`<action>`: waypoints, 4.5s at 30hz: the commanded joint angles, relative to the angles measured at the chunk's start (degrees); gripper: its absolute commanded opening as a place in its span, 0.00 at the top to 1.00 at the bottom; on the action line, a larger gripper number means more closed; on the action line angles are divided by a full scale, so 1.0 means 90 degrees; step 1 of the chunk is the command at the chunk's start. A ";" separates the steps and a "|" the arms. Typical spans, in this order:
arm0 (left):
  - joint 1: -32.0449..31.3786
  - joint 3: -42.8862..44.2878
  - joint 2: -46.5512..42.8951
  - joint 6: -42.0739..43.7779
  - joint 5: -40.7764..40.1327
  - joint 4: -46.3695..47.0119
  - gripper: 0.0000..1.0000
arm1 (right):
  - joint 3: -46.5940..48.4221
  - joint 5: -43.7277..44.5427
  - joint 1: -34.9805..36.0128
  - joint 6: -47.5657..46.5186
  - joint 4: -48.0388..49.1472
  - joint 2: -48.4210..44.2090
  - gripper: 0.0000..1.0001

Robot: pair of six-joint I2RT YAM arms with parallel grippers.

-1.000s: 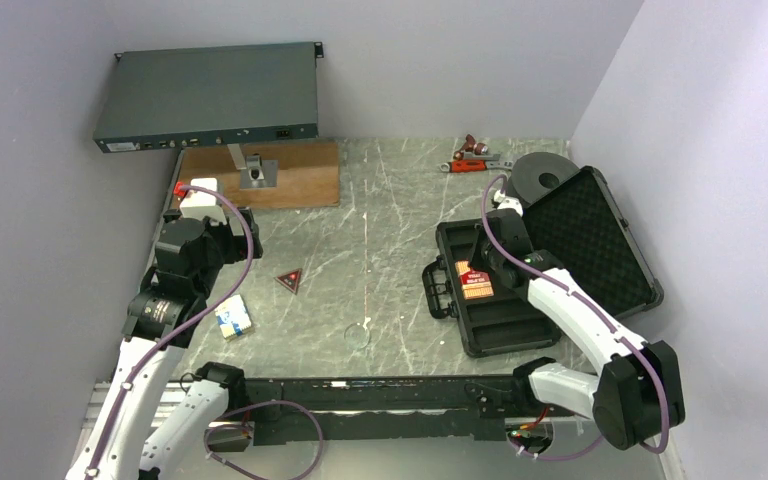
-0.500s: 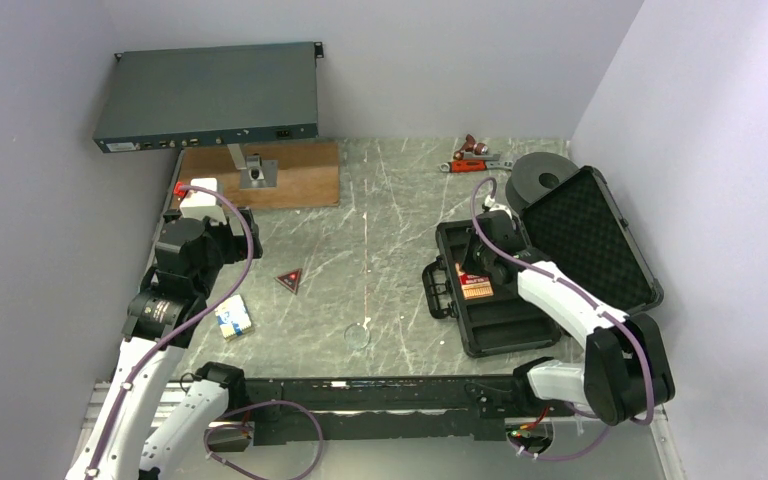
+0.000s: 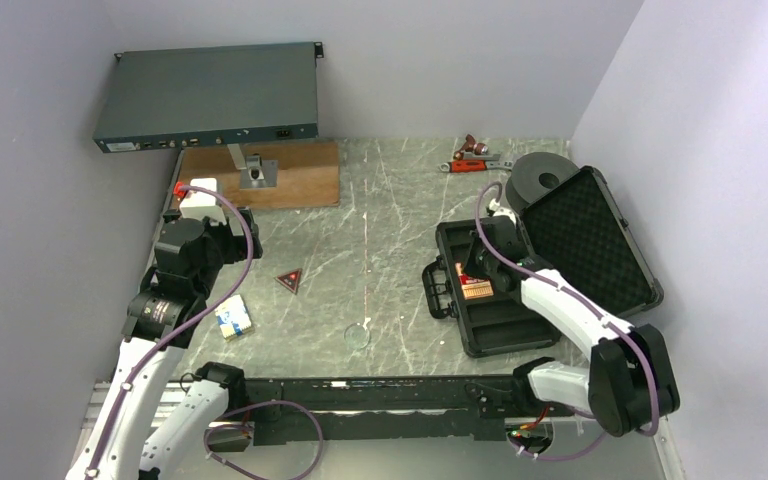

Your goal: Pack up texas hold em set

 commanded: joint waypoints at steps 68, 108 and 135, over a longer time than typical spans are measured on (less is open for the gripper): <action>0.0789 -0.1709 0.0976 -0.4518 -0.0744 -0.2199 0.00 | 0.1201 -0.1497 0.1168 -0.0722 -0.1051 -0.0803 0.00; 0.1917 -0.2032 0.1187 -0.3512 -0.0058 -0.1088 0.00 | 0.1019 -0.1878 0.1170 -0.0850 -0.0917 -0.0658 0.00; 0.1976 -0.2832 0.2101 -0.3620 0.0394 0.0047 0.20 | 0.0992 -0.2044 0.1170 -0.0917 -0.0849 -0.0515 0.00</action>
